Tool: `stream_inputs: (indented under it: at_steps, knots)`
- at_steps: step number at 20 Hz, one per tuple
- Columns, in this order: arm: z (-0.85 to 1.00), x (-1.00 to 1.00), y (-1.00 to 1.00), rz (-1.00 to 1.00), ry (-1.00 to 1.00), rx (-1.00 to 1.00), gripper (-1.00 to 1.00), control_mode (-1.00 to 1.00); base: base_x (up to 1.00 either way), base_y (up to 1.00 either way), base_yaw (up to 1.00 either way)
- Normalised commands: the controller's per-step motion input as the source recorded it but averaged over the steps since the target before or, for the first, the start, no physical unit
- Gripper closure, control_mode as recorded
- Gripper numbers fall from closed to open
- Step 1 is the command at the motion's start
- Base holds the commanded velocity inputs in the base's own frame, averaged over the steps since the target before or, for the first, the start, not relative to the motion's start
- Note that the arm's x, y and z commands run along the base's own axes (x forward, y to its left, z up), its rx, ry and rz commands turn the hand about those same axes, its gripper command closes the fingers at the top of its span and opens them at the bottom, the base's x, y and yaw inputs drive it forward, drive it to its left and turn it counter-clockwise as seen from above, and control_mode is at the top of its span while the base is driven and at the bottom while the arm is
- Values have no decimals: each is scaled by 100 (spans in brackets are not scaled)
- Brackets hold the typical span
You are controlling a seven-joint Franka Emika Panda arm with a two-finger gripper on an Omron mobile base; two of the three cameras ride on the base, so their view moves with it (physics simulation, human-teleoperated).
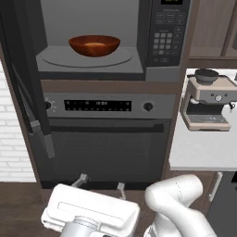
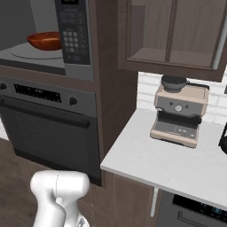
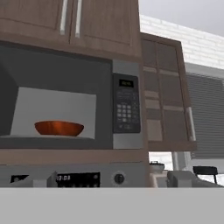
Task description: Open the microwave, place the bowl with waffle inside the microwave, then close the microwave door and turn it on.
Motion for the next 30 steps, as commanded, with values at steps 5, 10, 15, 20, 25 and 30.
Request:
stream_inputs:
  at_steps: [5,10,15,20,25,30]
  knots:
    - [-34,6,51,-1,-10,-3,-100,-100,0,0,0]
    - [-14,9,37,-1,-7,0,100,-100,0,0,0]
    - [-4,36,20,0,-3,0,100,-100,0,0,0]
    - [-14,66,32,0,-1,0,100,-100,0,0,0]
    - [-43,67,63,0,-1,-10,100,-100,0,0,0]
    - [-24,59,68,0,-1,-3,100,-100,0,0,0]
